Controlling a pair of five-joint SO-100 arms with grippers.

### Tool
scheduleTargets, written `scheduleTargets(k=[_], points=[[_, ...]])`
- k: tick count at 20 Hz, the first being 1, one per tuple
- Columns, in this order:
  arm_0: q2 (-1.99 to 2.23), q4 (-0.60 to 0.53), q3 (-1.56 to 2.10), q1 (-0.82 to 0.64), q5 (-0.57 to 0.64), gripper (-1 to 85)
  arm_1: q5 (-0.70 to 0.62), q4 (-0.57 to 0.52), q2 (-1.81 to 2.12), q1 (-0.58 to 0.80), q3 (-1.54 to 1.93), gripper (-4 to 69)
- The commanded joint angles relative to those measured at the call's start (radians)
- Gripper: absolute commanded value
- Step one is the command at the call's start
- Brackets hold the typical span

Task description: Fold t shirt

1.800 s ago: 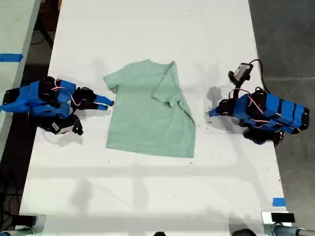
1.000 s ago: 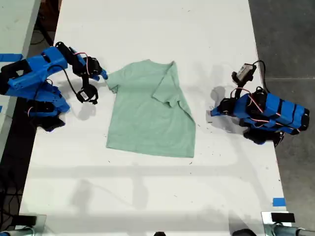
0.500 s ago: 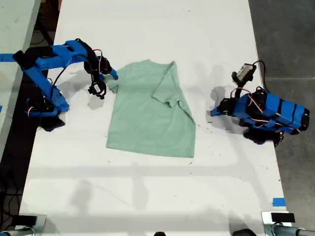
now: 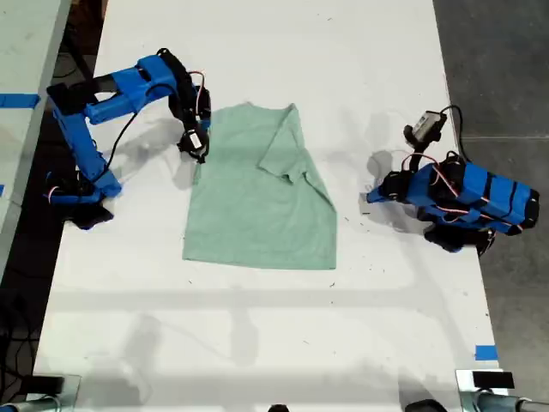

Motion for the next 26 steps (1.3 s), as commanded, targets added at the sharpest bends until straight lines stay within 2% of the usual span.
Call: scheduleTargets(k=[1, 5, 10, 14, 16, 17, 19, 21, 23, 26], points=[[-0.043, 0.063, -0.305, 0.147, -0.100, -0.2, 0.000, -0.002, 0.008, -0.002, 0.017, 1.2], [-0.216, 0.017, -0.489, 0.259, -0.213, -0.2, 0.000, 0.000, 0.008, -0.005, 0.017, 1.2], [-0.302, -0.098, -0.518, 0.350, -0.250, -0.2, 0.000, 0.000, 0.008, -0.006, 0.017, 1.2], [-0.302, -0.092, -0.526, 0.362, -0.255, 8.9, 0.000, 0.000, 0.008, -0.006, 0.017, 1.2], [-0.255, -0.069, -0.526, 0.348, -0.212, 22.0, 0.000, 0.000, 0.008, -0.006, 0.017, 1.2], [-0.221, -0.051, -0.526, 0.337, -0.186, 22.2, 0.000, 0.000, 0.008, -0.006, 0.017, 1.2], [-0.123, 0.003, -0.526, 0.310, -0.163, 13.2, 0.000, 0.000, 0.008, -0.006, 0.017, 1.2], [0.000, 0.054, -0.525, 0.278, -0.138, -0.1, 0.000, 0.000, 0.008, -0.006, 0.017, 1.2], [0.183, 0.106, -0.471, 0.235, -0.140, -0.1, -0.002, 0.000, 0.008, -0.006, 0.017, 1.2], [0.548, 0.107, -0.241, 0.149, -0.161, -0.1, -0.002, 0.000, 0.008, -0.006, 0.017, 1.2]])
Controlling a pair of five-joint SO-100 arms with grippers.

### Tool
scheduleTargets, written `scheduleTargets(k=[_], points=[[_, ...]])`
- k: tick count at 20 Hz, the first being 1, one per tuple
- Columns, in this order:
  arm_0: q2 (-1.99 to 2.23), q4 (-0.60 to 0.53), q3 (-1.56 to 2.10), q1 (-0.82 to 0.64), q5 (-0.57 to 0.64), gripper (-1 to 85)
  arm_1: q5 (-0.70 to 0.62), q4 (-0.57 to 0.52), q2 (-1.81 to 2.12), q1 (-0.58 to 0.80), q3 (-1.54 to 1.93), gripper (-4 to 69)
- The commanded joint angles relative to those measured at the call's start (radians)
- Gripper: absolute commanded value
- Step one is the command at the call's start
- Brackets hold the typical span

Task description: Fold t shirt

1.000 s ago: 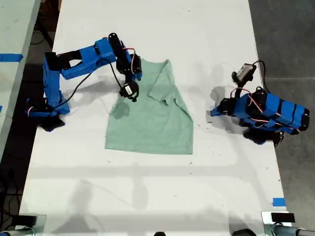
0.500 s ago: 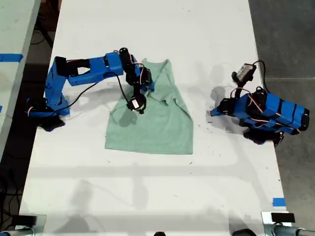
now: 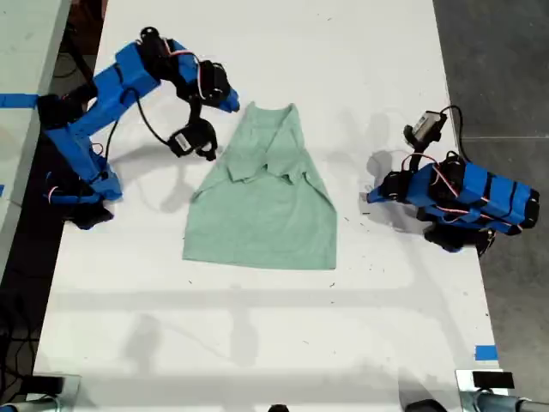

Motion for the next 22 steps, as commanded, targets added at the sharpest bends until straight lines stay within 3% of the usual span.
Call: scheduleTargets(k=[1, 7, 12, 16, 22], points=[[0.376, -0.017, 0.198, -0.071, -0.035, -0.1, -0.003, -0.002, 0.008, -0.006, 0.017, 1.2], [1.019, -0.235, 0.963, -0.025, -0.163, -0.2, -0.005, -0.003, 0.008, -0.006, 0.017, 1.2], [1.523, -0.443, 1.586, 0.149, -0.287, -0.2, -0.003, -0.006, 0.008, -0.005, 0.017, 1.2], [1.848, -0.411, 1.911, 0.178, -0.272, -0.2, 0.000, -0.006, 0.008, 0.000, 0.018, 1.2], [1.848, -0.405, 1.944, 0.176, -0.250, -0.2, 0.008, -0.005, 0.008, -0.006, 0.020, 1.2]])
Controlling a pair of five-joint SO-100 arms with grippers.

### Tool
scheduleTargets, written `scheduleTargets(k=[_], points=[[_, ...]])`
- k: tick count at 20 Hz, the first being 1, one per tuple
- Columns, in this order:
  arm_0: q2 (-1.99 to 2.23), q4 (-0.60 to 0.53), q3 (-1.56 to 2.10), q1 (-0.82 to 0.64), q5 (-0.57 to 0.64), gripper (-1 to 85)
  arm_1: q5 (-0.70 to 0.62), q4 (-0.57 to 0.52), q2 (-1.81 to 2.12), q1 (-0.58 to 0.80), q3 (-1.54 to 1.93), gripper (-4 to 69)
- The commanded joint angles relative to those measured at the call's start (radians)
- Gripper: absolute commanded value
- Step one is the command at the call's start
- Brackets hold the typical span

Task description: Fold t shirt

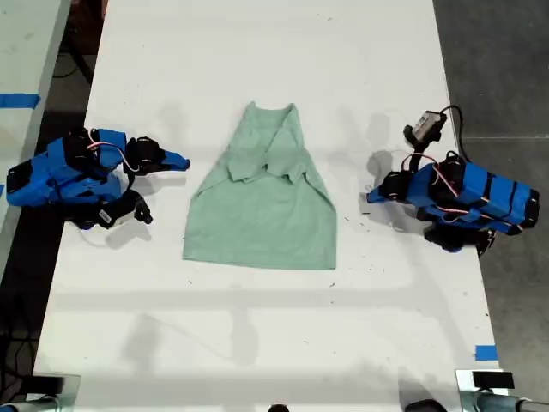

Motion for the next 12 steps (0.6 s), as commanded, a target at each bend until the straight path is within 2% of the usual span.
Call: scheduleTargets(k=[1, 3, 9, 12], points=[[0.006, 0.002, -0.002, 0.003, -0.005, -0.2, 0.009, -0.005, 0.008, -0.006, 0.017, 1.2], [0.006, 0.002, 0.003, 0.002, -0.009, -0.2, -0.012, -0.040, 0.008, -0.008, 0.021, 1.2], [0.006, -0.005, 0.012, -0.018, -0.003, -0.2, 0.015, -0.009, 0.008, -0.005, 0.023, 1.2], [0.006, 0.000, 0.014, -0.021, -0.009, -0.2, 0.075, 0.006, 0.008, 0.002, 0.021, 1.2]])
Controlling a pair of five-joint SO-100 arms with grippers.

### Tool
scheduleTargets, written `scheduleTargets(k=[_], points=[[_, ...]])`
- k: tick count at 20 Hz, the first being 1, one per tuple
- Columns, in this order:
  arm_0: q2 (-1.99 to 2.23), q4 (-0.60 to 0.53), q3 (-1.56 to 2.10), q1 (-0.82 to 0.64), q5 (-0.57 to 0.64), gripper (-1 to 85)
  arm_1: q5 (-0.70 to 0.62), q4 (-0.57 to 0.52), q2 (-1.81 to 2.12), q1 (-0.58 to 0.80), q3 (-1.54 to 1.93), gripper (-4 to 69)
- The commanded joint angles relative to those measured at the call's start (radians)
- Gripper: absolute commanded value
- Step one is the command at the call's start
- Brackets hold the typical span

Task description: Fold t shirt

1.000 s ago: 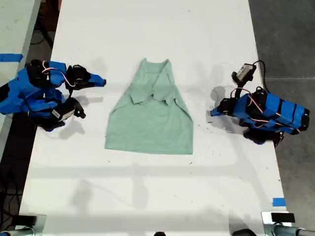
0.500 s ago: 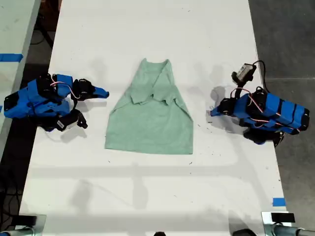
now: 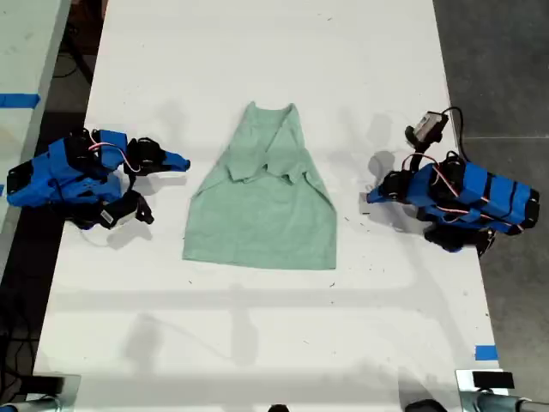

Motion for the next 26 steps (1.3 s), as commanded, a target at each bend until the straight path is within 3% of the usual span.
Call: scheduleTargets(k=[1, 26], points=[[0.005, 0.000, -0.005, -0.014, -0.006, -0.2, -0.002, 0.005, 0.008, 0.014, 0.021, 1.2], [0.005, 0.006, -0.003, -0.009, 0.002, -0.2, -0.011, 0.002, 0.008, 0.000, 0.021, 1.2]])
